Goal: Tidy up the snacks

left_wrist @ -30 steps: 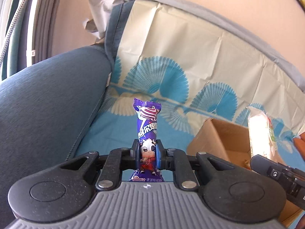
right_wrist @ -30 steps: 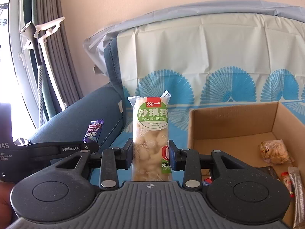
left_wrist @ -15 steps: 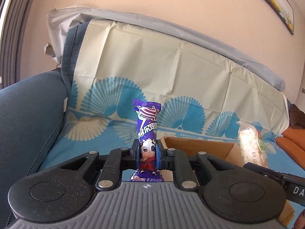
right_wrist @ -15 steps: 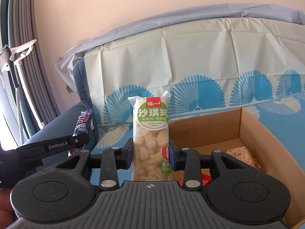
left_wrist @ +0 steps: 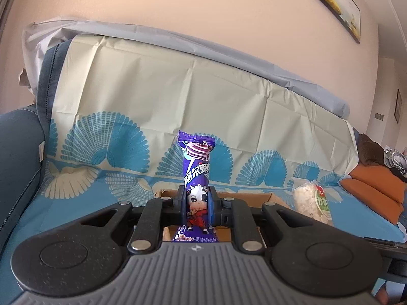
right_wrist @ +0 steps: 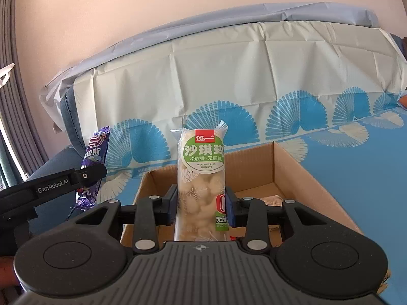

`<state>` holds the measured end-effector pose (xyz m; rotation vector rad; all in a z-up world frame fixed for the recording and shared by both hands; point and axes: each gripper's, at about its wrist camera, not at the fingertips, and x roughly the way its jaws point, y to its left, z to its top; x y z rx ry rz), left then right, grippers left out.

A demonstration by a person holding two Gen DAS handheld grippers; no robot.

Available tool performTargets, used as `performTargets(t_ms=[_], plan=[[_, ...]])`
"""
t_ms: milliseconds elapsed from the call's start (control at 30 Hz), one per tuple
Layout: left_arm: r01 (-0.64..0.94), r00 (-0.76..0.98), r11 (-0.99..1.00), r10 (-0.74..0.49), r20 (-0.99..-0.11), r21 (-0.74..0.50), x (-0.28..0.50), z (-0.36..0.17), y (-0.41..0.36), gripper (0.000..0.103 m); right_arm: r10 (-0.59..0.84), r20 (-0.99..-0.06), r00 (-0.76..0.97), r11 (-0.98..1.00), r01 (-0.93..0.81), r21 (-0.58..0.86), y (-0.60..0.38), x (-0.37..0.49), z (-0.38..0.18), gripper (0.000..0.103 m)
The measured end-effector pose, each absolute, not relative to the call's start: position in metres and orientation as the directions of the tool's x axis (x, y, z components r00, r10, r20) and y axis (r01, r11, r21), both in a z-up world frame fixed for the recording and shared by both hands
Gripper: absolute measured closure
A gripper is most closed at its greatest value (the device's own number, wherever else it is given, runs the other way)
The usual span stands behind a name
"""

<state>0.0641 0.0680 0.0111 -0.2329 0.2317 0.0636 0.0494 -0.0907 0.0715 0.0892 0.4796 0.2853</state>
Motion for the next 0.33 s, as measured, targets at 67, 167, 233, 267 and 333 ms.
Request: performTargets(t_ms=[67, 167, 233, 267, 333], plan=[[-0.073, 0.973, 0.975, 0.024, -0.228, -0.211, 0.066, 0.011, 0.062, 0.086, 0.272, -0.443, 0.854, 0.962, -0.233, 0.141, -0.093, 0.05, 0.071, 0.065], [-0.052, 0.975, 0.979, 0.008, -0.221, -0.195, 0.069, 0.011, 0.053, 0.086, 0.251, -0.443, 0.861, 0.968, -0.212, 0.135, -0.096, 0.051, 0.071, 0.065], [-0.04, 0.976, 0.982, -0.001, -0.216, -0.187, 0.07, 0.011, 0.049, 0.086, 0.236, -0.439, 0.867, 0.971, -0.2, 0.127, -0.098, 0.051, 0.071, 0.065], [-0.035, 0.977, 0.983, -0.005, -0.213, -0.183, 0.071, 0.011, 0.047, 0.086, 0.231, -0.437, 0.869, 0.973, -0.196, 0.125, -0.099, 0.051, 0.071, 0.065], [-0.029, 0.978, 0.983, -0.009, -0.209, -0.181, 0.071, 0.011, 0.045, 0.086, 0.218, -0.432, 0.875, 0.976, -0.184, 0.12, -0.1, 0.051, 0.071, 0.065]])
